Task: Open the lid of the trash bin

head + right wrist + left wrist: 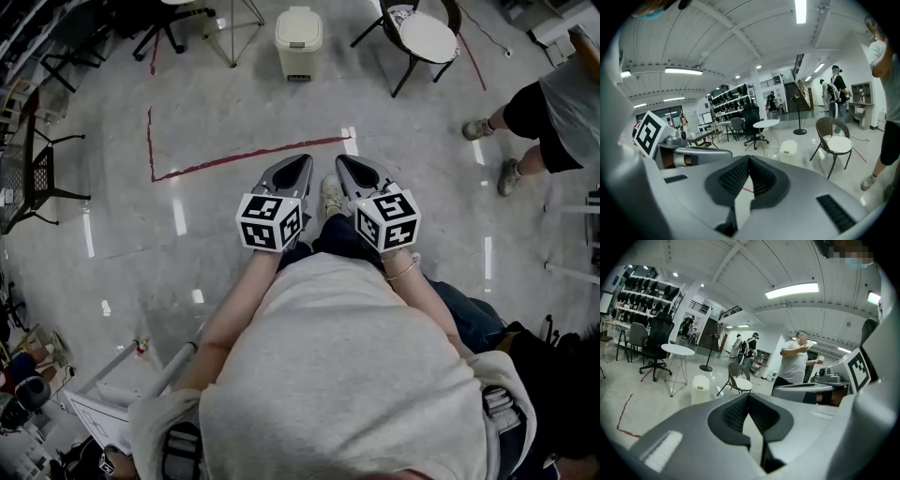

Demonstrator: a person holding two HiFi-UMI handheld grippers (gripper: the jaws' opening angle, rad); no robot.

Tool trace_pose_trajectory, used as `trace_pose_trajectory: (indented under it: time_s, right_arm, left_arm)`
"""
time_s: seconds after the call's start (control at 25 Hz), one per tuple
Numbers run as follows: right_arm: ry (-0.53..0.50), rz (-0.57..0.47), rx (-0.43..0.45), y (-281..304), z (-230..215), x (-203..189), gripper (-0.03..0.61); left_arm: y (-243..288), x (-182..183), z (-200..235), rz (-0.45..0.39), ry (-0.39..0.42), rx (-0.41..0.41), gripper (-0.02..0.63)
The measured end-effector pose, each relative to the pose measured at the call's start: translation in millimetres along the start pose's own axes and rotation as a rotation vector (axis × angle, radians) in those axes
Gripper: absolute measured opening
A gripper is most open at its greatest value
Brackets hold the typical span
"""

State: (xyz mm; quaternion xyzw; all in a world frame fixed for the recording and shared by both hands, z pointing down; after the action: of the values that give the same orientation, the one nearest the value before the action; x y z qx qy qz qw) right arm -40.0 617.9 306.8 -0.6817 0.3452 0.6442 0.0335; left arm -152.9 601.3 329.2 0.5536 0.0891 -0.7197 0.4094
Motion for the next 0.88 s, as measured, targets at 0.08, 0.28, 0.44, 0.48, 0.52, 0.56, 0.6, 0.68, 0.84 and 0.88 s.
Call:
trace_pose_trajectory:
  time_s: [0.08, 0.28, 0.44, 0.48, 0.52, 0.56, 0.6, 0.68, 0.84, 0.88]
  right_arm:
    - [-0.006, -0.001, 0.018, 18, -25, 12, 0.008]
    - [-0.016, -0.029, 0.066, 64, -85, 58, 0.008]
    - [-0.038, -0.016, 0.119, 92, -129, 82, 0.008]
    - [-0.037, -0.006, 0.130, 98, -139, 86, 0.008]
    - [-0.036, 0.001, 0.137, 103, -148, 89, 0.008]
    - [-0.034, 0.005, 0.142, 107, -155, 92, 0.008]
    - [-0.032, 0.007, 0.144, 112, -162, 94, 0.008]
    - [-0.023, 0.012, 0.144, 119, -173, 97, 0.008]
    - [0.008, 0.029, 0.142, 136, -196, 98, 0.008]
    - [0.012, 0.035, 0.142, 141, -201, 97, 0.008]
  left_arm:
    - [23, 13, 10, -0.008, -0.004, 0.019, 0.009]
    - [82, 52, 37, -0.032, -0.011, 0.079, 0.009]
    - [131, 79, 57, -0.057, -0.035, 0.132, 0.009]
    - [141, 85, 60, -0.059, -0.039, 0.143, 0.009]
    - [150, 90, 61, -0.061, -0.041, 0.151, 0.009]
    - [158, 95, 62, -0.061, -0.041, 0.156, 0.009]
    - [165, 99, 63, -0.059, -0.040, 0.157, 0.009]
    - [177, 103, 68, -0.048, -0.044, 0.159, 0.009]
    - [198, 107, 83, -0.026, -0.066, 0.172, 0.009]
    - [204, 108, 88, -0.021, -0.070, 0.173, 0.009]
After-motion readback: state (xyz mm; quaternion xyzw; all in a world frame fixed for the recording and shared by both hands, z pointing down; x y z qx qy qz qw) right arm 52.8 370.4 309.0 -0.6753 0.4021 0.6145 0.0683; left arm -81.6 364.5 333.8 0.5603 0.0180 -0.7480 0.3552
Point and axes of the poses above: the fingertips, and each gripper's own axes: y forward along the fingers, z to its left, x out of its top, the point moved 5 cm from there along -y, backward along the fingers, and after that the axes turned 1 degree about -y, right-handed, at the moved point
